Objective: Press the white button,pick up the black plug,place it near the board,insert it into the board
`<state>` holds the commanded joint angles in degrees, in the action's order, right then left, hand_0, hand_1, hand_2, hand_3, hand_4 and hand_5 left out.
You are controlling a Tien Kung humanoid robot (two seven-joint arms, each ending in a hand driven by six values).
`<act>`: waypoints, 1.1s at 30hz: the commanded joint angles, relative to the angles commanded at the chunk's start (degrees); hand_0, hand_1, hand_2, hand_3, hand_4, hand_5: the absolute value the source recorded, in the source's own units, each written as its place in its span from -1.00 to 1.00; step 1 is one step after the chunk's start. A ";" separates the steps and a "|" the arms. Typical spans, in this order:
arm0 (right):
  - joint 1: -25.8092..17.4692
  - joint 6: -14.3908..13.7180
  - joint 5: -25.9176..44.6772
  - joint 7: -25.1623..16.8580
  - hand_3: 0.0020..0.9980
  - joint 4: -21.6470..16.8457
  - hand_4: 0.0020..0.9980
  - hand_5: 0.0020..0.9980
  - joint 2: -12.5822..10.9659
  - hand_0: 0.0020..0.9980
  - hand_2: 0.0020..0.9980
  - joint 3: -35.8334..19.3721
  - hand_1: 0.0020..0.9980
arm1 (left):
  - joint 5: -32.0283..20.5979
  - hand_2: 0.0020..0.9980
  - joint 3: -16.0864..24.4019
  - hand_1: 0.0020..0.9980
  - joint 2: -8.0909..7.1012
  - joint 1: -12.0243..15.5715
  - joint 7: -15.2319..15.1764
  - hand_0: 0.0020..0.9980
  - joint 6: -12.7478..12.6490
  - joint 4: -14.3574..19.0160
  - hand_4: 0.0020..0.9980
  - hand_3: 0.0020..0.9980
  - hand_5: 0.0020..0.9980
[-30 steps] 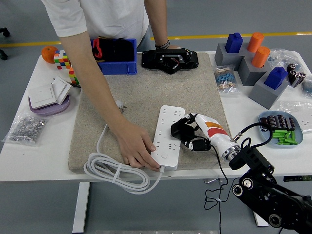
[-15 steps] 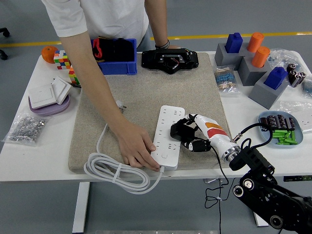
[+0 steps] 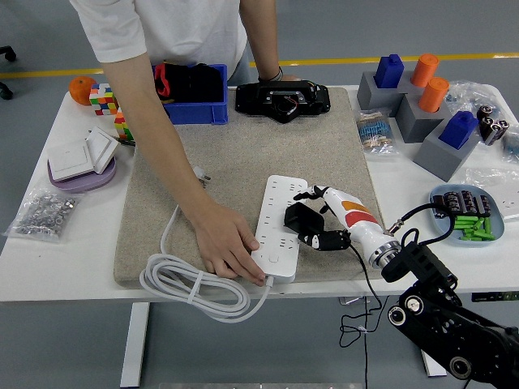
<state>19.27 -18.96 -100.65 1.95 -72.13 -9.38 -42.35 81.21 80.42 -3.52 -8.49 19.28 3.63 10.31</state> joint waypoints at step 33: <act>-5.46 -1.16 9.15 -15.40 1.00 -4.31 1.00 0.96 -3.76 1.00 1.00 -4.63 1.00 | 0.30 0.18 -0.46 0.33 -0.07 0.29 0.05 0.42 0.05 0.00 0.28 0.36 -0.41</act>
<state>13.81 -20.12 -91.50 -13.45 -76.44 -13.14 -46.98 81.51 79.95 -3.59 -8.20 19.33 3.69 10.31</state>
